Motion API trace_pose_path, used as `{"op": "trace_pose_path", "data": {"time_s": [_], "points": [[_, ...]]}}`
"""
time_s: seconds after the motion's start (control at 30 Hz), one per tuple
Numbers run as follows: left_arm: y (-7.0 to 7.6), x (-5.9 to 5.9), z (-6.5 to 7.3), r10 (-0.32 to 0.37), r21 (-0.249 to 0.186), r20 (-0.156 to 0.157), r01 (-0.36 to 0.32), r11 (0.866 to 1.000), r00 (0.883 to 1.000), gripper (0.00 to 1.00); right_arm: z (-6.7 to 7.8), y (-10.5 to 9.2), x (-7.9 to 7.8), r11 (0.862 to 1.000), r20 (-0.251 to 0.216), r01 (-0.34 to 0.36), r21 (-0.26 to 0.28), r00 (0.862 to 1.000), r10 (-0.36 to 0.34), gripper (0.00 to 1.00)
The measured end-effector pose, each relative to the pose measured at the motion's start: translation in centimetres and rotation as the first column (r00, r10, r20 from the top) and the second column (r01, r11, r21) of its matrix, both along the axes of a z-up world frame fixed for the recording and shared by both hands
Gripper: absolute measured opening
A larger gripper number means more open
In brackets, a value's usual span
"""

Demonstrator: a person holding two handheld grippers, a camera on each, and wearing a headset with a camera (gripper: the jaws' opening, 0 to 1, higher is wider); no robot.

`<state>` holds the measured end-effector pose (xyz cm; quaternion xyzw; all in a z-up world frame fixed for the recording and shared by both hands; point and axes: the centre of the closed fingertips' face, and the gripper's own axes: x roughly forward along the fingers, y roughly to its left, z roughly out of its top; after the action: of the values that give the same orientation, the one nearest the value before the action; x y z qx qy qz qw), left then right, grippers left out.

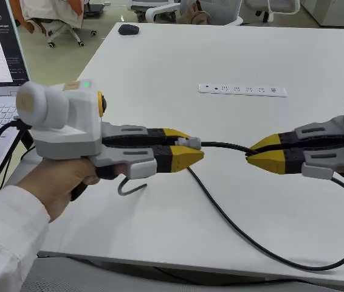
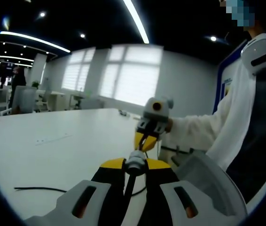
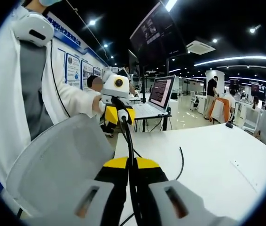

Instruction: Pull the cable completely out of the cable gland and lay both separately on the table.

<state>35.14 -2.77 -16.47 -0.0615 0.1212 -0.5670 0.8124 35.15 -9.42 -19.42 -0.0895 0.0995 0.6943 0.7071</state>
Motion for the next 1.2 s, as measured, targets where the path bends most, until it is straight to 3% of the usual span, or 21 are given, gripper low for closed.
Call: {"op": "trace_pose_path", "data": {"time_s": [0.1, 0.3, 0.5, 0.63, 0.8, 0.97, 1.2], "points": [[0.1, 0.0, -0.1, 0.001, 0.004, -0.001, -0.001, 1.000, 1.000, 0.17, -1.2, -1.0, 0.0, 0.999, -0.008, 0.010, -0.037, 1.000, -0.010, 0.02], [0.1, -0.2, -0.1, -0.001, 0.006, -0.003, 0.001, 1.000, 1.000, 0.17, -2.2, -2.1, -0.1, 0.998, -0.024, 0.031, -0.056, 0.999, -0.032, 0.03], [0.0, -0.2, -0.1, -0.005, 0.007, -0.003, 0.005, 1.000, 1.000, 0.17, -2.5, -2.2, -0.1, 0.997, -0.032, 0.041, -0.060, 0.999, -0.043, 0.03], [0.1, 0.0, 0.2, 0.002, 0.002, 0.016, -0.002, 1.000, 1.000, 0.17, -2.3, -2.1, 0.0, 0.997, -0.029, 0.044, -0.061, 0.999, -0.046, 0.03], [0.2, 0.1, 0.6, 0.005, -0.010, 0.023, -0.005, 1.000, 1.000, 0.17, -1.9, -1.9, 0.2, 0.997, 0.000, 0.038, -0.068, 0.999, -0.038, 0.04], [0.2, 0.2, 0.9, 0.008, -0.015, 0.031, -0.007, 1.000, 0.999, 0.17, -1.1, -1.5, 0.7, 0.997, 0.030, 0.050, -0.057, 0.998, -0.048, 0.18], [-0.8, -0.1, 0.9, -0.022, -0.016, 0.034, 0.022, 1.000, 0.999, 0.17, 2.0, 0.4, 0.4, 1.000, 0.109, 0.014, -0.013, 0.994, -0.012, 0.17]]}}
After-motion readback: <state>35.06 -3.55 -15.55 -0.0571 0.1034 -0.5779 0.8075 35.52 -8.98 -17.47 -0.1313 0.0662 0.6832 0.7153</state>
